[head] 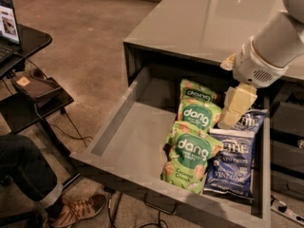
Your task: Pick blue chip bag from top drawer and place on counter
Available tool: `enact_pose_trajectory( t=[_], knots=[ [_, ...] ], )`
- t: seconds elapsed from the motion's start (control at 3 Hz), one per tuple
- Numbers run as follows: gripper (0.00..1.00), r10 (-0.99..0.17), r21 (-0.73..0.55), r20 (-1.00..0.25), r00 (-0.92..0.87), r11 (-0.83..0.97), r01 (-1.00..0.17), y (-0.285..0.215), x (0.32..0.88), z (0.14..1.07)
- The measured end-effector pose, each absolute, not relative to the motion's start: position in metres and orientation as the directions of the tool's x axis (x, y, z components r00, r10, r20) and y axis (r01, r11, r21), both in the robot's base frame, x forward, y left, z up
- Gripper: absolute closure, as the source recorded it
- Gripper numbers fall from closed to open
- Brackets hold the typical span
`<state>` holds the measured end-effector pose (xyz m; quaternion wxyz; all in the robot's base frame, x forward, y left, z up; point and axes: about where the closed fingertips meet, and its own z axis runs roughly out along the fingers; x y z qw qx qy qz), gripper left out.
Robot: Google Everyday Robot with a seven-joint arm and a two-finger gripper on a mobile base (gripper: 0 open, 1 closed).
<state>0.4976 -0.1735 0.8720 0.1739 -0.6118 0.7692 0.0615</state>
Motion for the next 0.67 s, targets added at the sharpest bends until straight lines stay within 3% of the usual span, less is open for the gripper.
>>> enact_pose_trajectory(
  t=[0.67],
  knots=[
    [0.0, -0.873, -0.055, -0.338, -0.35, 0.39, -0.919, -0.227, 0.487, 0.824]
  ],
)
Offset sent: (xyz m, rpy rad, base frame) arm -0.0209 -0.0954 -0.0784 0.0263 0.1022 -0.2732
